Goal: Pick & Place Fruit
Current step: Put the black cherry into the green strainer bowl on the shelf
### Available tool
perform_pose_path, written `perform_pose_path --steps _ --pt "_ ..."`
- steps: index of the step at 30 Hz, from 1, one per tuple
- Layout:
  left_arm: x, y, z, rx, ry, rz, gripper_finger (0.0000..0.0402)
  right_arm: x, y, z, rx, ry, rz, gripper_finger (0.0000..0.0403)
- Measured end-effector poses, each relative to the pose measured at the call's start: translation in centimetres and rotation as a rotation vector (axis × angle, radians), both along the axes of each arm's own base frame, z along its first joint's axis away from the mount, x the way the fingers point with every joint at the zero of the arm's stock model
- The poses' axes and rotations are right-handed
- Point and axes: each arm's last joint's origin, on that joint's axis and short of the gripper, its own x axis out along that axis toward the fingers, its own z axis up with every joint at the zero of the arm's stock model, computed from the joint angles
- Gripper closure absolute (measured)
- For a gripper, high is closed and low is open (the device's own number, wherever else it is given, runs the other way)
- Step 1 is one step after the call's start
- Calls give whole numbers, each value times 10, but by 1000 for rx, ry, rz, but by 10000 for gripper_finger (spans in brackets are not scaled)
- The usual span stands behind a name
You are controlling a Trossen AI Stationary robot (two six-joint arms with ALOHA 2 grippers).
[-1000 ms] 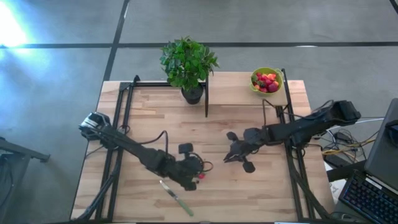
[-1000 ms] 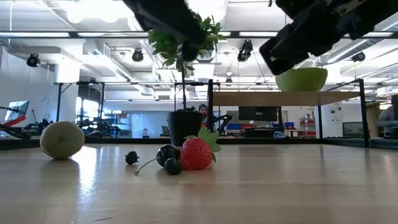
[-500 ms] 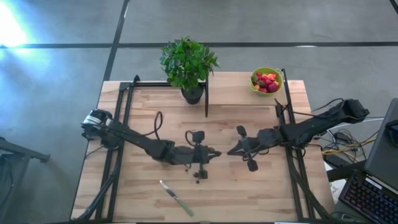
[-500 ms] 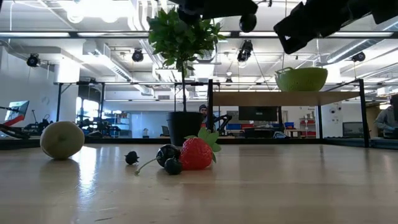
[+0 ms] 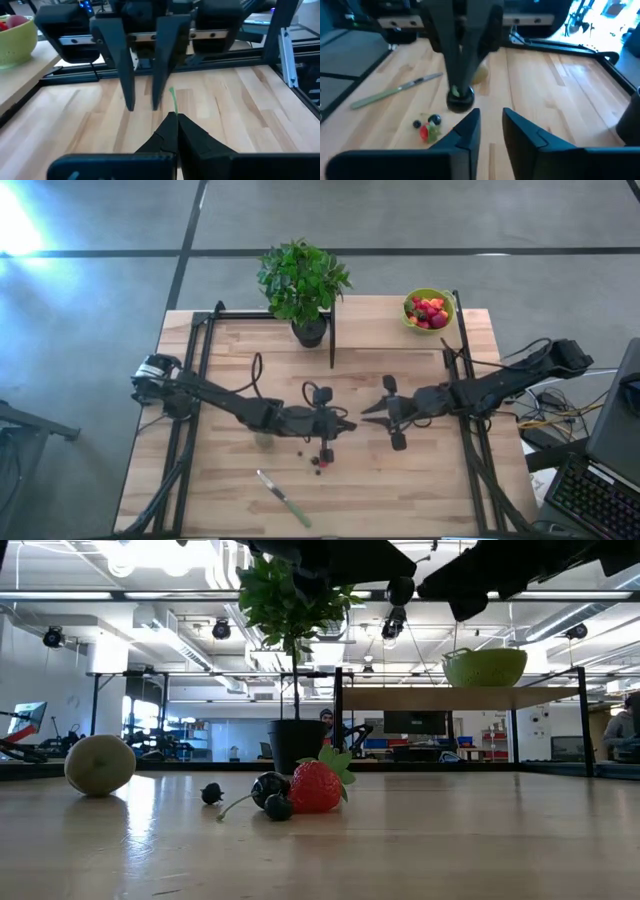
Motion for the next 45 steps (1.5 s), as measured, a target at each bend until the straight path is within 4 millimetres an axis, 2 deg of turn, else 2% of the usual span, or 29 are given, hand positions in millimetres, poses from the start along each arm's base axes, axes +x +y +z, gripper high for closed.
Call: perform_pose_path --steps 10,20,29,42,45 --pt "1 5 -1 3 7 16 401 1 2 4 38 -37 56 256" --pt "3 9 3 26 -24 22 401 2 3 8 37 -83 59 227" --pt "5 19 4 44 -34 42 401 3 2 9 13 -98 53 278" --pt "6 18 5 34 -45 10 401 3 2 9 -14 -101 51 384" --pt "6 19 5 34 -44 11 401 2 1 9 -24 -93 24 393"
